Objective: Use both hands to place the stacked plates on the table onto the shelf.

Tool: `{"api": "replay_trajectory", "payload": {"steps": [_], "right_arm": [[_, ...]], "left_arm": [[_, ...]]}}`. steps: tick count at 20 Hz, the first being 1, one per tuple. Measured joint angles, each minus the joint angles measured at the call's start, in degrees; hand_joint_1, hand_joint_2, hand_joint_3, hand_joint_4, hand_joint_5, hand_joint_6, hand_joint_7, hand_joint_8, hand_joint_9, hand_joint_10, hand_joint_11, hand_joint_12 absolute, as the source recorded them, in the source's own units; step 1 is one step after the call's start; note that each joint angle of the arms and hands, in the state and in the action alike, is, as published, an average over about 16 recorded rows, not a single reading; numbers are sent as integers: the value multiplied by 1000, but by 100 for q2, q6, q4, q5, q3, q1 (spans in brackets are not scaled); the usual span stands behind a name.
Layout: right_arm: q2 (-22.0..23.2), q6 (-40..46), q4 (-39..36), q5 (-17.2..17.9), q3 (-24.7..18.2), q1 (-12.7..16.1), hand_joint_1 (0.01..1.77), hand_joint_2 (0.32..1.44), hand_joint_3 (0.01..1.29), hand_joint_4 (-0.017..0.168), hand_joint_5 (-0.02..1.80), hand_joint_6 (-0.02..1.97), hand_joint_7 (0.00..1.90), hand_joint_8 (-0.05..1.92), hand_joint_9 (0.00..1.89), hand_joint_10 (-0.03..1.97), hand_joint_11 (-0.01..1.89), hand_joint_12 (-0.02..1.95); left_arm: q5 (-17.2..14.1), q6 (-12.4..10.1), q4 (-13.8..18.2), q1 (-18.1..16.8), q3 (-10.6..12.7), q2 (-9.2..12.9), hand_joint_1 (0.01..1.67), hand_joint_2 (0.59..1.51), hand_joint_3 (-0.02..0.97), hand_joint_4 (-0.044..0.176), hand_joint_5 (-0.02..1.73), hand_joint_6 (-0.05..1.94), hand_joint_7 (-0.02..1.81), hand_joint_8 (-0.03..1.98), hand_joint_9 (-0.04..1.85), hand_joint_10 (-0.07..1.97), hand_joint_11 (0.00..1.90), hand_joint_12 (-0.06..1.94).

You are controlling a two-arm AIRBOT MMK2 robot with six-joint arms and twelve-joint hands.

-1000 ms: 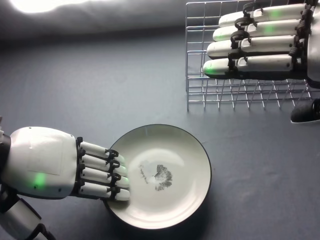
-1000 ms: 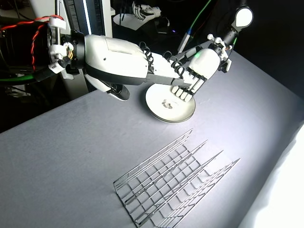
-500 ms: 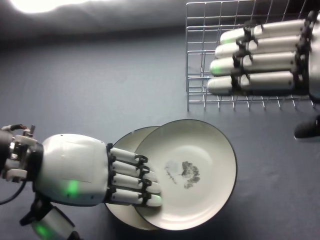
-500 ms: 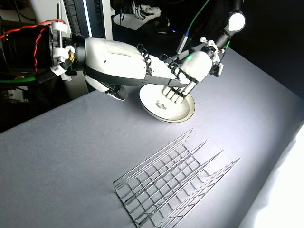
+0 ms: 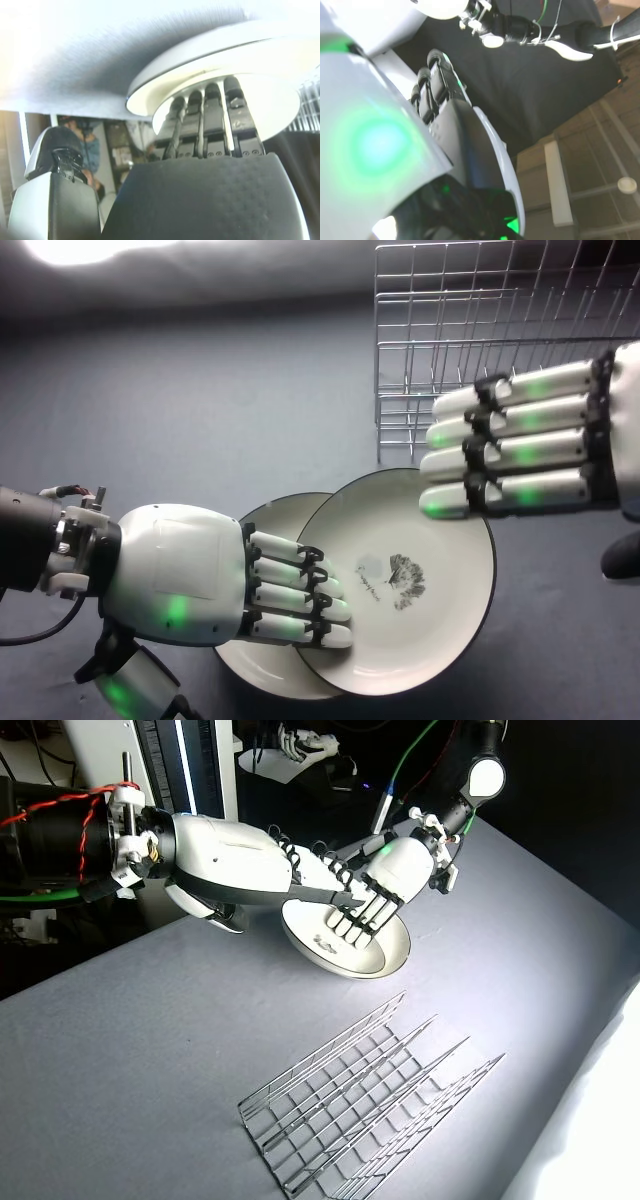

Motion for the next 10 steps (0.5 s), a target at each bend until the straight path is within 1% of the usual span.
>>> {"api": "replay_trajectory", "payload": {"steps": [10], "right_arm": [[-262, -26, -232, -4, 18, -492, 1007, 1043, 14, 4, 43, 20, 17, 12, 21, 7, 21, 70]], "left_arm": [[25, -2, -6, -52, 47, -122, 16, 1081, 13, -8, 34, -40, 26, -17, 87, -12, 22, 257]]}}
